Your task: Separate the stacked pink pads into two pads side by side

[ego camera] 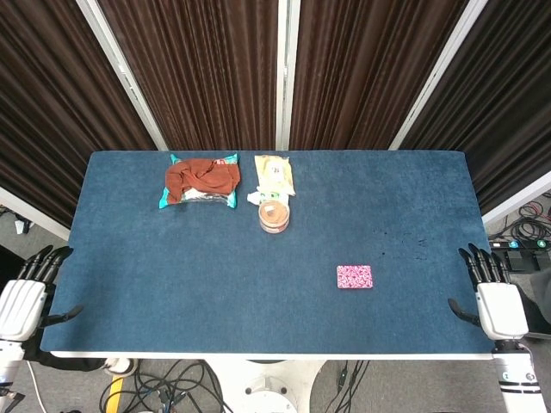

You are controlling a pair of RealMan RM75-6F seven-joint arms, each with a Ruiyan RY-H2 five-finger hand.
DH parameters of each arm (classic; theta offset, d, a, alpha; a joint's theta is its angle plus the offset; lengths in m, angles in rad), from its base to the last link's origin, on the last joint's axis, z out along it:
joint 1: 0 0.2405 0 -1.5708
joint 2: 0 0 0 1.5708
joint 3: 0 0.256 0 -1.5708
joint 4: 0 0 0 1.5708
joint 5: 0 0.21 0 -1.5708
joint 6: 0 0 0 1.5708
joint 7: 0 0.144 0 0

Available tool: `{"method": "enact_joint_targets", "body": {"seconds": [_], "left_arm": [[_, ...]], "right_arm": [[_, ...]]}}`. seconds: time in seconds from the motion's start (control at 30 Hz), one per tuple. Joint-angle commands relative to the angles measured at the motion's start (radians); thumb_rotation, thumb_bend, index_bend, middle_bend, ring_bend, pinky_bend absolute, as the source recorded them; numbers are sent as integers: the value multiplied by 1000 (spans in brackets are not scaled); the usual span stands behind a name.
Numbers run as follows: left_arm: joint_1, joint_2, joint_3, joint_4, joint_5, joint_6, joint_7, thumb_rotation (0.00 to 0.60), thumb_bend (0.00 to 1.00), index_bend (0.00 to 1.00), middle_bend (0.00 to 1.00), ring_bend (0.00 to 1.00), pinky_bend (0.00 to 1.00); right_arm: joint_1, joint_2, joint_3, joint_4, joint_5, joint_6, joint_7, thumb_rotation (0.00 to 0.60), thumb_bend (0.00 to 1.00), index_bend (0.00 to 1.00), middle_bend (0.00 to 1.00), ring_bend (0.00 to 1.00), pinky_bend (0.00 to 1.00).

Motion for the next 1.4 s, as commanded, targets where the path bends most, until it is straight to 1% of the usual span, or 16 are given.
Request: {"method": "enact_joint_targets", "body": {"seconds": [0.03, 0.33, 0.37, 0.4, 0.47, 0.53, 0.57, 0.63, 0.73, 0.8, 0.83, 0.93, 1.0, 1.17, 1.33, 1.4], "left_arm": [[0, 0, 0, -2, -1, -1, -3, 600, 15, 92, 101, 0, 125], [2, -14, 1, 0, 6, 7, -1, 600, 15, 92, 100, 0, 125], [1, -15, 2, -3, 10, 8, 3, 600, 15, 91, 101, 0, 125], [0, -15, 4, -6, 16, 9, 10, 600, 15, 92, 101, 0, 124], [-1, -13, 8, -9, 22, 9, 17, 600, 15, 92, 100, 0, 125], [2, -10, 11, -12, 21, 7, 20, 600, 15, 92, 100, 0, 125], [2, -10, 12, -13, 19, 5, 19, 600, 15, 92, 100, 0, 125], [2, -9, 11, -12, 14, 1, 17, 600, 16, 92, 100, 0, 125], [2, -10, 10, -10, 13, 1, 12, 600, 16, 92, 100, 0, 125], [2, -11, 11, -7, 14, 3, 10, 600, 15, 92, 101, 0, 125], [3, -12, 12, -6, 14, 3, 8, 600, 16, 92, 101, 0, 125], [3, -12, 11, -2, 12, 1, 4, 600, 16, 92, 101, 0, 125], [3, -12, 11, 1, 11, 3, 1, 600, 15, 92, 101, 0, 125], [5, -13, 9, 6, 7, 5, -5, 600, 16, 92, 100, 0, 126], [6, -12, 9, 10, 7, 5, -14, 600, 16, 102, 100, 0, 127], [6, -11, 9, 10, 8, 6, -18, 600, 16, 112, 100, 0, 127]], "right_arm": [[0, 2, 0, -5, 0, -1, -3, 600, 133, 0, 0, 0, 0], [6, 31, -6, -40, -19, -1, -28, 600, 133, 0, 0, 0, 2], [8, 35, -6, -46, -18, -5, -30, 600, 134, 0, 0, 10, 31], [11, 40, -7, -53, -16, -13, -34, 600, 134, 0, 0, 43, 104], [15, 44, -11, -60, -17, -25, -40, 600, 135, 0, 0, 159, 304], [24, 48, -14, -66, -12, -46, -56, 600, 136, 0, 7, 274, 424], [29, 50, -14, -71, -10, -57, -62, 600, 137, 11, 31, 360, 498], [42, 48, -12, -76, -14, -72, -83, 600, 144, 109, 131, 511, 637], [58, 31, -11, -74, -26, -79, -132, 600, 152, 309, 263, 652, 784], [69, 22, -12, -81, -25, -97, -155, 600, 157, 374, 307, 736, 863], [75, 20, -13, -86, -23, -108, -163, 600, 158, 384, 314, 769, 887], [99, 21, -14, -106, -8, -159, -191, 600, 159, 363, 303, 809, 902], [120, 16, -7, -120, 12, -198, -214, 600, 158, 329, 285, 815, 902], [171, 1, -1, -159, 69, -301, -274, 600, 158, 294, 241, 816, 902], [224, -36, 19, -189, 145, -374, -398, 600, 158, 248, 205, 815, 902], [247, -57, 30, -197, 190, -398, -472, 600, 158, 222, 189, 815, 902]]}}
